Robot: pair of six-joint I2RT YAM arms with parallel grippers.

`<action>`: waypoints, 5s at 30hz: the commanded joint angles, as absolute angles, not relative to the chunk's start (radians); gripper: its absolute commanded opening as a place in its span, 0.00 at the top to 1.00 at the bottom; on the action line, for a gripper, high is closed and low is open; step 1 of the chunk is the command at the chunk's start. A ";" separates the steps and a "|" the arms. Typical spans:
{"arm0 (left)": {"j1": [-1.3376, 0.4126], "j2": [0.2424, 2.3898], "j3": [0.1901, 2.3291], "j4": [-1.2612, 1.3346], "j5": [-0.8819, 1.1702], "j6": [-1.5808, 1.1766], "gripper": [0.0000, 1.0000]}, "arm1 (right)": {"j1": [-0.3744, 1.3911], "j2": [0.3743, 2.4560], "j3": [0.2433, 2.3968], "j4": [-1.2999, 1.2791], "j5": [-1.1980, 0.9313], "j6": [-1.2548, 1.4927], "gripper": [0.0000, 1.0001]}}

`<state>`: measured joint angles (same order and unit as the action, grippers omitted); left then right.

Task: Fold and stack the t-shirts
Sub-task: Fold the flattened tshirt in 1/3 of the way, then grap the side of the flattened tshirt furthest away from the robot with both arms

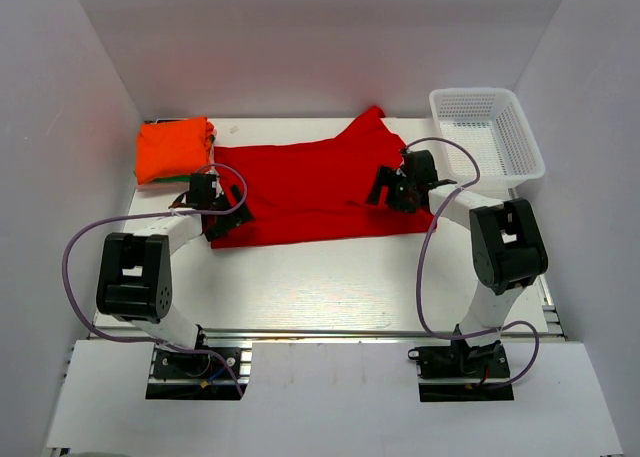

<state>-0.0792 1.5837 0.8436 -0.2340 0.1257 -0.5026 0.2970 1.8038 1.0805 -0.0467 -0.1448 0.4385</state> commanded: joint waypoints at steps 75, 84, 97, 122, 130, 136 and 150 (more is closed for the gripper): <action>-0.083 1.402 0.531 -0.426 0.247 -0.543 0.00 | 0.299 1.403 0.464 -0.033 -0.170 0.716 0.10; -0.092 0.799 0.397 -0.724 0.223 -0.750 0.00 | 0.327 0.829 0.298 -0.317 -0.222 0.672 0.10; -0.092 1.041 0.787 -0.479 0.129 -0.556 0.00 | 0.333 1.044 0.715 -0.168 -0.221 0.400 0.10; -0.060 1.887 1.226 -0.296 -0.197 -0.463 0.52 | 0.259 1.997 1.624 -0.272 -0.003 0.230 0.10; -0.060 1.901 1.192 -0.172 -0.176 -0.422 0.42 | 0.224 2.059 1.667 -0.285 -0.048 0.221 0.10; -0.070 1.973 1.224 -0.172 -0.189 -0.397 0.45 | 0.207 2.112 1.735 -0.291 -0.084 0.189 0.10; -0.080 1.964 1.148 -0.112 -0.160 -0.350 1.00 | 0.203 2.437 2.092 -0.333 0.074 0.173 0.10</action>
